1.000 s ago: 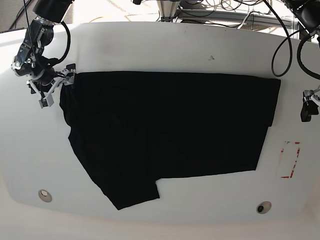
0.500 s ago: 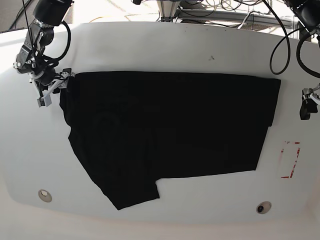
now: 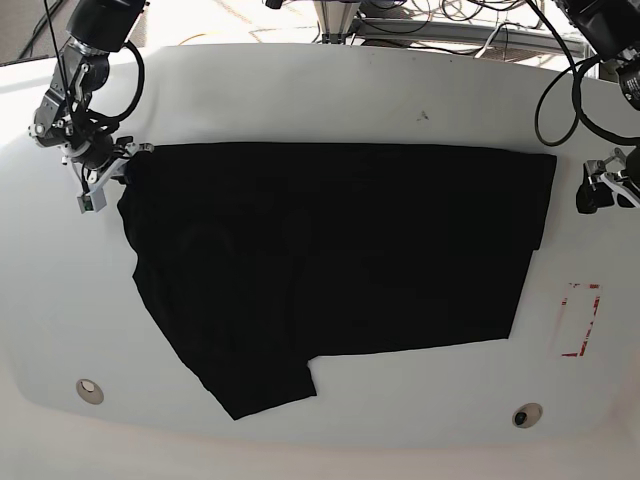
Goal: Layout the t-shirt on the table in an organized manner, then fold the t-shirt properly
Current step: 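Grasp the shirt corners, right gripper at its corner, left at the opposite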
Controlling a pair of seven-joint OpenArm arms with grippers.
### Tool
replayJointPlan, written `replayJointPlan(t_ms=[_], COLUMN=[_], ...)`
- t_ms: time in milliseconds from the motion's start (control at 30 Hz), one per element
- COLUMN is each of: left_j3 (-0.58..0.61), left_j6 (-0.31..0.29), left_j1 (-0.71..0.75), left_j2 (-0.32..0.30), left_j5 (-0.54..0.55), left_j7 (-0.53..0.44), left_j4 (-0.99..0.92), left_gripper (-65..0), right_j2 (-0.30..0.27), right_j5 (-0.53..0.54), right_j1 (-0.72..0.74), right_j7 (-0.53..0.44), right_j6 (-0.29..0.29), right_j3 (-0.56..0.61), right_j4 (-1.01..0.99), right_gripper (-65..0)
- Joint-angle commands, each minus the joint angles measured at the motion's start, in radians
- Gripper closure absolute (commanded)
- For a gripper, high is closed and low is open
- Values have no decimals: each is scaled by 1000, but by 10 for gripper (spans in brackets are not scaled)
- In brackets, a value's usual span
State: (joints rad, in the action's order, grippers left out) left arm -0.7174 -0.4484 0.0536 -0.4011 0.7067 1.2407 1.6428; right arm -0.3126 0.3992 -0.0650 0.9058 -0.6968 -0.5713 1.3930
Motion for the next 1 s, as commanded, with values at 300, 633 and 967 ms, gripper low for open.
replayJointPlan(t_ms=[300, 633, 967], left_j3=[117, 212, 250], left_j6=[-34, -37, -36], left_j1=[21, 28, 24], left_j2=[61, 130, 150], left_j5=[-60, -284, -359], left_j7=[-98, -154, -177], left_j4=[12, 12, -105], left_gripper=[-513, -513, -513], right_j2=[0, 2, 3], right_j5=[2, 4, 5], right_j1=[8, 6, 8], right_j7=[0, 0, 0], right_j6=[-1, -1, -1], right_j3=[-3, -3, -3], right_j4=[18, 18, 19], right_gripper=[-46, -46, -46])
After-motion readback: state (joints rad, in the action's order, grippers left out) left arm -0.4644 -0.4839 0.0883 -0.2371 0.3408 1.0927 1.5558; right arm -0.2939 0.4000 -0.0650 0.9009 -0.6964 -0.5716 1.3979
